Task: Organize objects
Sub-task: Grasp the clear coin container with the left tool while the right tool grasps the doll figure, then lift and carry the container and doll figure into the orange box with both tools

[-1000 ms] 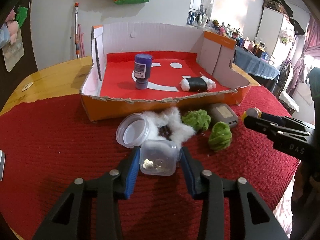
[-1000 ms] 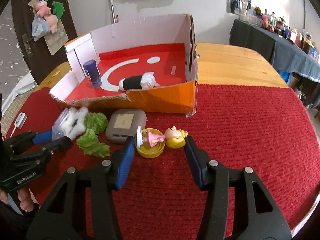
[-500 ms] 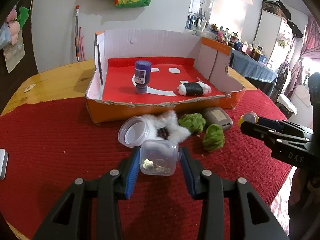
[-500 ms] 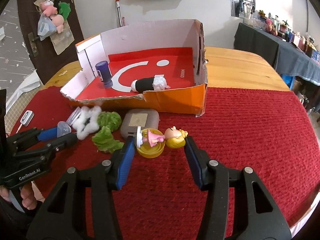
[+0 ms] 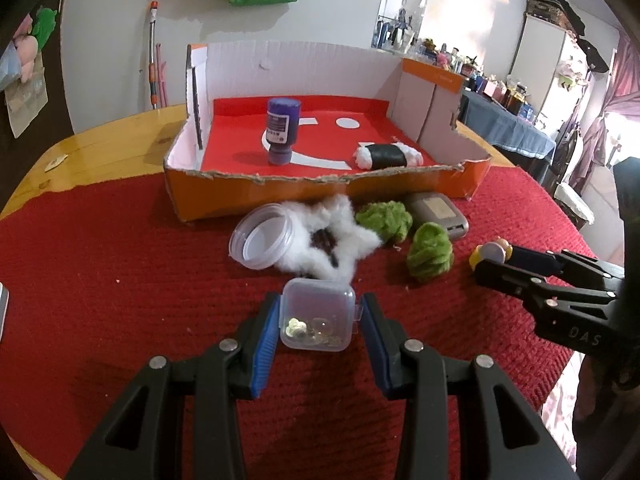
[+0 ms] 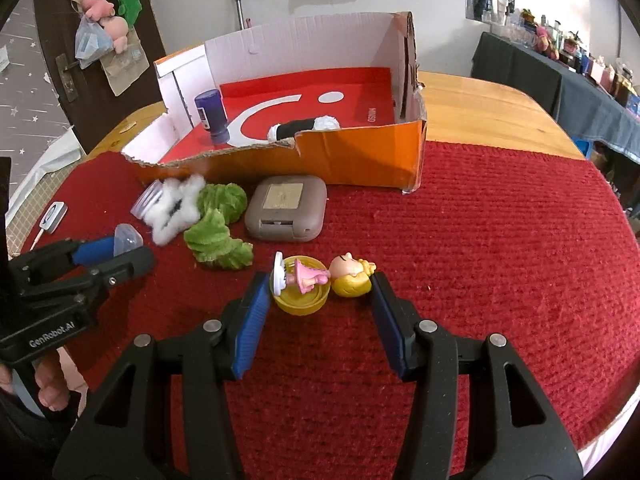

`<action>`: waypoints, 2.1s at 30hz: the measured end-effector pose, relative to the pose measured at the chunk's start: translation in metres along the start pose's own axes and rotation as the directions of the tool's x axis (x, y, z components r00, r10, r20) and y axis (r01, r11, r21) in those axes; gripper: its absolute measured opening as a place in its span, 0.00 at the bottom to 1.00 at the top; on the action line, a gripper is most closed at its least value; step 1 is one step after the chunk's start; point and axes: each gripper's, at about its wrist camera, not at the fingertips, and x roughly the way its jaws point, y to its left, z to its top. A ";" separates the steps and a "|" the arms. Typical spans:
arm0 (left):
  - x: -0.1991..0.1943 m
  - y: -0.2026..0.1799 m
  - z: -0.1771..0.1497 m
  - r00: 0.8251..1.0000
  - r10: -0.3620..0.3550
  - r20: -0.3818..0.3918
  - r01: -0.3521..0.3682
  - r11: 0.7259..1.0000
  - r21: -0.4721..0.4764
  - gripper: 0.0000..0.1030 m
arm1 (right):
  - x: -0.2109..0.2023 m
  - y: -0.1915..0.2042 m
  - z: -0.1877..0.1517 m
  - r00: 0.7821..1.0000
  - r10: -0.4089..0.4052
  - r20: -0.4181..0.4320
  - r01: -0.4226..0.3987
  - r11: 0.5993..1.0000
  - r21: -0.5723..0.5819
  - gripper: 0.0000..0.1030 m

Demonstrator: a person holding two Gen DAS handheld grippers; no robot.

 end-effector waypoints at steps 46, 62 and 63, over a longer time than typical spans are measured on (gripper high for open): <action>-0.029 -0.003 0.016 0.997 -0.001 0.079 0.000 1.000 0.010 0.41 | -0.039 0.018 0.023 0.991 0.062 0.118 -0.058 0.998 -0.033 0.43; -0.025 0.005 0.069 0.995 0.005 0.103 -0.007 1.000 0.019 0.41 | -0.034 0.025 0.060 0.989 0.087 0.123 -0.079 0.994 -0.072 0.44; -0.023 0.006 0.071 0.995 0.002 0.100 -0.004 1.000 0.018 0.41 | -0.034 0.024 0.062 0.989 0.089 0.121 -0.080 0.994 -0.072 0.43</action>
